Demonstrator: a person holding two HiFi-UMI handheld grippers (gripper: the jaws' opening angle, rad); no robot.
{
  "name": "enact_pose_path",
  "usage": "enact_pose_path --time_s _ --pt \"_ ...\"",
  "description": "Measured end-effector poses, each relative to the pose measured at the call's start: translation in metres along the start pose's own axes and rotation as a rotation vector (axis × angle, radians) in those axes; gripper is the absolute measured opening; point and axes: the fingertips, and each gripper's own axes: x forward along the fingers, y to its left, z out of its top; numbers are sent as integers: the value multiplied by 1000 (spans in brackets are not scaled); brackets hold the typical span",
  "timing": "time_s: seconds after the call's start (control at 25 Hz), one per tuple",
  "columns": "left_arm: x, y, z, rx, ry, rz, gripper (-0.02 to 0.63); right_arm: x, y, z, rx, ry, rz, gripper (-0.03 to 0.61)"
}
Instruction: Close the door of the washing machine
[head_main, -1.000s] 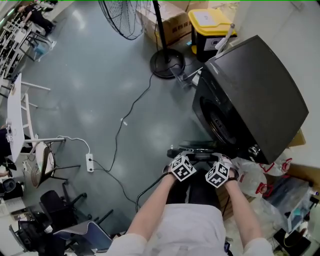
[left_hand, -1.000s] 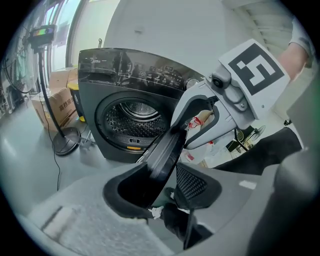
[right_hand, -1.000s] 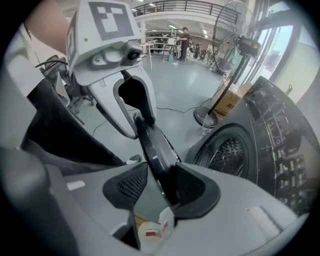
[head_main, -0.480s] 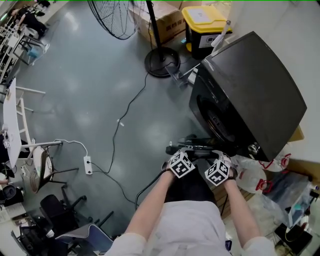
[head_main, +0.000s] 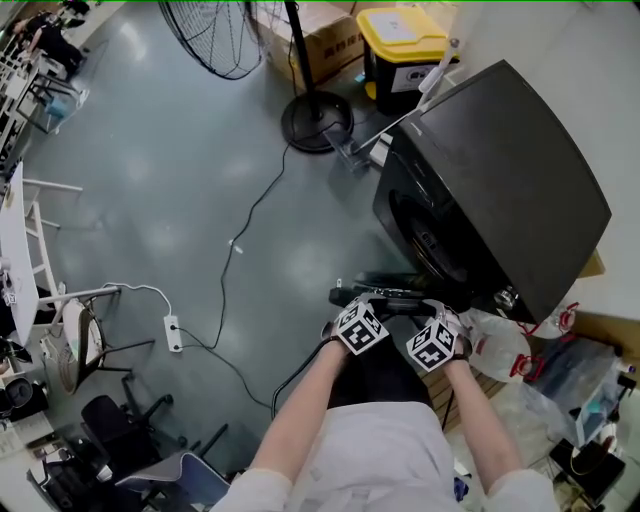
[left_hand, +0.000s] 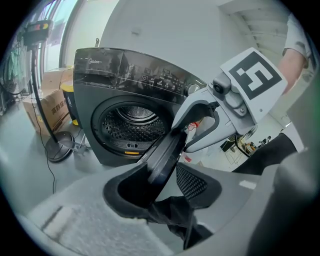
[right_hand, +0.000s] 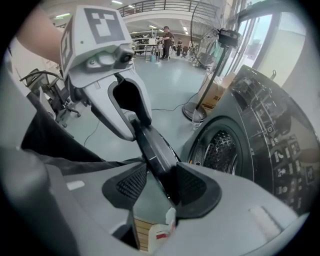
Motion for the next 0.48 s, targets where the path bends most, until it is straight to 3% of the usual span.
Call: enact_pose_path --time_s 0.48 --pt "3 21 19 29 16 -11 192 1 -20 12 84 -14 -21 179"
